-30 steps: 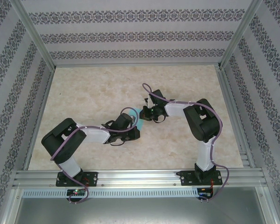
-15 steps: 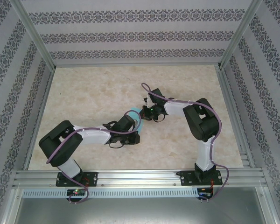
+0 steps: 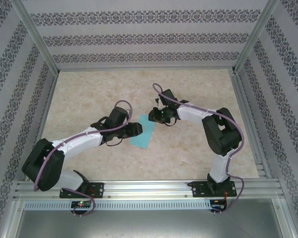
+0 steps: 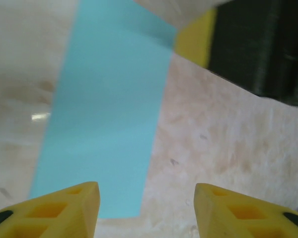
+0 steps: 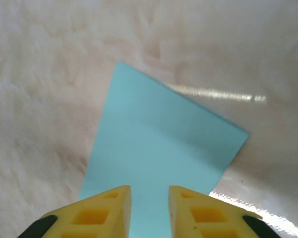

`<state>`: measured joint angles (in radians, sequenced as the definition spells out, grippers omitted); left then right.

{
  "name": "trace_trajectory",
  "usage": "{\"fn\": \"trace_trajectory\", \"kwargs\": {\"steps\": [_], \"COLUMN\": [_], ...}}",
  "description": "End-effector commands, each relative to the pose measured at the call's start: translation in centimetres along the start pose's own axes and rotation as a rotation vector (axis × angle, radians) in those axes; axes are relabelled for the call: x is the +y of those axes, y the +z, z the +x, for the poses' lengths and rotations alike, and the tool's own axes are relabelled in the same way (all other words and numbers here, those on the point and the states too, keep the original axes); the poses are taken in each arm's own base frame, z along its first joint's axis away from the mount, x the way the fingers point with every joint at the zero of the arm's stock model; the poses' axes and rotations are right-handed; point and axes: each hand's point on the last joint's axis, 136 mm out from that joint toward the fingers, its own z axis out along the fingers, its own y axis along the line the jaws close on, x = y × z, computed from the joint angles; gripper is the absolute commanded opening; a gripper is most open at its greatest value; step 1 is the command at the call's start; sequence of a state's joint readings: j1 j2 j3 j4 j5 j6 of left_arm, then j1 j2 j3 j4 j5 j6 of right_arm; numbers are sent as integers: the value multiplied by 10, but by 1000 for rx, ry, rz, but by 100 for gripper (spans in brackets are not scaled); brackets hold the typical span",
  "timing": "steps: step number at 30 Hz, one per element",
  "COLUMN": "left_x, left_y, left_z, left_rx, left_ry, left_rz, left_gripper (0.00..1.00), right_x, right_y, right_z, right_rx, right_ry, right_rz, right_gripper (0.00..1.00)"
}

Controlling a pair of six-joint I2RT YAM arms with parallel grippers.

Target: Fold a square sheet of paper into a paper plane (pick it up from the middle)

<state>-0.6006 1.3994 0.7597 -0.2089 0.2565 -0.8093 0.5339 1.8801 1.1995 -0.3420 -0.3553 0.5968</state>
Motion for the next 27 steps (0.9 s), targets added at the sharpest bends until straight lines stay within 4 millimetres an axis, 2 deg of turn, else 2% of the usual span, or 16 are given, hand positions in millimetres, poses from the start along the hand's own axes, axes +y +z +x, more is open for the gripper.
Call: {"fn": "trace_trajectory", "kwargs": {"steps": [1,6,10,14,18,22,27], "left_x": [33,64,87,110,114,118,99], "left_y": [-7,-10,-16,-31,-42,-49,-46], "left_z": [0,-6,-6,-7,-12,-14,-15], "left_rx": [0,-14,-38,-92,-167,-171,-137], "left_ry": [-75,-173,-228,-309,-306,-303,-262], "left_rz": [-76,-96,-140,-185,-145,-155,-60], "left_gripper": [60,66,77,86,95,100,100], "right_x": [8,28,57,67,69,60,54], "right_y": [-11,12,33,50,64,66,57], "right_z": [-20,-14,6,32,59,83,118], "right_rx": [-112,-74,3,78,139,188,282], "right_ry": [33,29,-19,-53,-117,-147,-249], "right_rz": [106,136,98,88,104,121,100], "right_gripper": [30,31,31,29,29,28,29]}}
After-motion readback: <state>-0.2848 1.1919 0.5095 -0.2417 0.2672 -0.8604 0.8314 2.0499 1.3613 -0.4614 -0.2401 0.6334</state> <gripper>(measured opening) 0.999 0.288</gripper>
